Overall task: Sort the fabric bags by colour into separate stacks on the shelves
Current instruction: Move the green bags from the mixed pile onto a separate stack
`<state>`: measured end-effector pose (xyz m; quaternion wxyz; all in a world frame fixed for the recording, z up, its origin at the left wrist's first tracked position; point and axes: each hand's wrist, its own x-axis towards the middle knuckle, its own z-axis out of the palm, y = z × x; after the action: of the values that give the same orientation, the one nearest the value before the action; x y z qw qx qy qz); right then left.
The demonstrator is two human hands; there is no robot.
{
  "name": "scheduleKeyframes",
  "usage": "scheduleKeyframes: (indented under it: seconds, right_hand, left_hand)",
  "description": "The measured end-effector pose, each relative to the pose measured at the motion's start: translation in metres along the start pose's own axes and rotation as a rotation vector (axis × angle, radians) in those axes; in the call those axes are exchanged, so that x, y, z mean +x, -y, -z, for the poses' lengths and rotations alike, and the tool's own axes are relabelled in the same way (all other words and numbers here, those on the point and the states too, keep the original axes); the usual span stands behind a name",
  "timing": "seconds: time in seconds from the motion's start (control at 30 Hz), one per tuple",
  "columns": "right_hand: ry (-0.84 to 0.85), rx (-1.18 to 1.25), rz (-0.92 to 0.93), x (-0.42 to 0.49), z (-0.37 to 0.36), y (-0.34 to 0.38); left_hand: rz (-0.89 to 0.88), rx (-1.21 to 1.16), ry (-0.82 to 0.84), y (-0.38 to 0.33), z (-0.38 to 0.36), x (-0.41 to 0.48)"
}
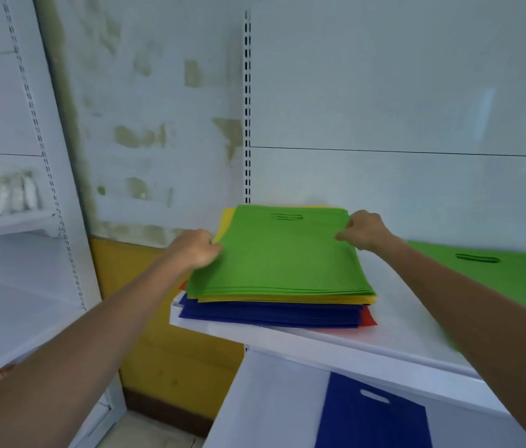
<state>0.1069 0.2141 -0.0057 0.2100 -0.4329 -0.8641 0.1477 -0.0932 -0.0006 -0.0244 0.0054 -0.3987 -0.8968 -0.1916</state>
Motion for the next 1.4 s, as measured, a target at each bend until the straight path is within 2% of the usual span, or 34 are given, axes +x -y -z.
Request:
scheduleKeyframes:
  seconds: [0.1, 0.23, 0.33, 0.43, 0.5, 0.73, 0.83, 0.93, 1.07, 1.23, 1.4]
  right_hand:
    - [0.048, -0.041, -0.074, -0.003, -0.016, 0.005]
    - [-0.034, 0.009, -0.174, -0.006, -0.027, 0.003]
    - [-0.042, 0.129, -0.241, -0.008, -0.027, -0.002]
    - [-0.055, 0.360, -0.349, -0.010, -0.028, -0.013]
    - [-0.094, 0.401, -0.383, -0.013, -0.027, -0.018]
    - [-0.350, 0.246, -0.176, -0.017, -0.014, -0.021]
    - [-0.405, 0.260, -0.076, -0.021, 0.008, -0.035]
    - [-0.447, 0.147, 0.037, -0.027, 0.036, -0.062]
    - [-0.487, 0.050, 0.021, -0.044, 0.076, -0.104]
    - [-0.448, -0.128, -0.019, -0.066, 0.126, -0.166]
    - [-0.376, -0.170, -0.086, -0.084, 0.151, -0.225]
  left_hand:
    - [0.005, -0.132, 0.014, 0.009, -0.003, 0.003]
    - [-0.009, -0.240, -0.129, 0.012, -0.008, 0.009]
    - [-0.051, -0.268, -0.233, 0.007, -0.011, 0.006]
    - [-0.091, -0.287, -0.250, 0.002, -0.014, 0.005]
    - [-0.123, -0.294, -0.234, -0.001, -0.016, 0.004]
    - [-0.222, -0.268, -0.239, -0.021, -0.010, -0.003]
    - [-0.295, -0.215, -0.209, -0.042, -0.006, -0.009]
    - [-0.376, -0.144, -0.138, -0.074, -0.009, -0.015]
    - [-0.452, -0.098, -0.110, -0.130, -0.015, -0.025]
    - [-0.480, -0.129, -0.179, -0.201, -0.034, -0.040]
    - [-0.430, -0.211, -0.175, -0.260, -0.062, -0.058]
